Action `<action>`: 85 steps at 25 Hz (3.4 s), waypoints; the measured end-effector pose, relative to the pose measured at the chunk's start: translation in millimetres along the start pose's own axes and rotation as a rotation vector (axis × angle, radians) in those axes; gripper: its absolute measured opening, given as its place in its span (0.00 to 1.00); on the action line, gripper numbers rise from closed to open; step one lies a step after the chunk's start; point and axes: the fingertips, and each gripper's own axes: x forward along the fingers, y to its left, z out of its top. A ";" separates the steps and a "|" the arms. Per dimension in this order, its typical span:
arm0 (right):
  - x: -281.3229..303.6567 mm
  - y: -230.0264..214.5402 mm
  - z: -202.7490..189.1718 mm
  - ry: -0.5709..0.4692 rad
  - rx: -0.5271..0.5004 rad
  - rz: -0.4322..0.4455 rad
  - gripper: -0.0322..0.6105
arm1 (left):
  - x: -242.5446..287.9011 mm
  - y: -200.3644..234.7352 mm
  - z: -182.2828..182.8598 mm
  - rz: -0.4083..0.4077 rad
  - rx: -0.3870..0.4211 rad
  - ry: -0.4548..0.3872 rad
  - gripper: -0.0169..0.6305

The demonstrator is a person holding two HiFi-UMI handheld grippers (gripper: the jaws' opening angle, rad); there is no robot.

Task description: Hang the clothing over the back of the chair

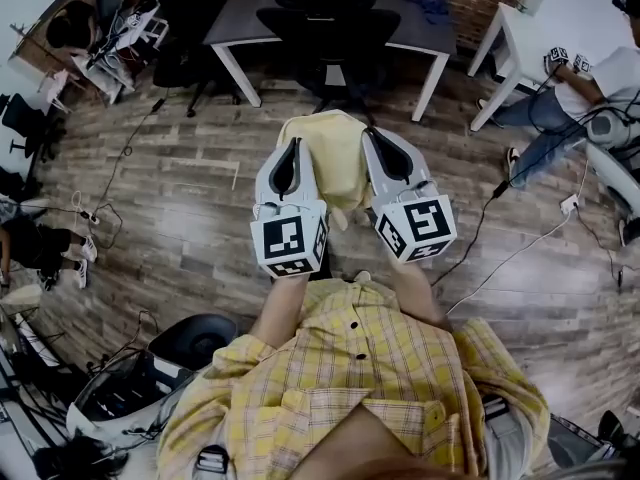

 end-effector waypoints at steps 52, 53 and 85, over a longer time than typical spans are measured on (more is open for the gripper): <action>345.9 -139.2 -7.6 0.038 -0.034 -0.277 0.08 | 355.4 171.8 15.5 -0.262 -0.034 0.027 0.04; 347.4 -141.0 -7.1 0.038 -0.036 -0.277 0.08 | 358.2 172.7 15.8 -0.258 -0.034 0.025 0.04; 386.4 -225.4 90.2 -0.128 -0.113 -0.071 0.08 | 441.7 143.9 102.1 -0.085 0.010 -0.132 0.04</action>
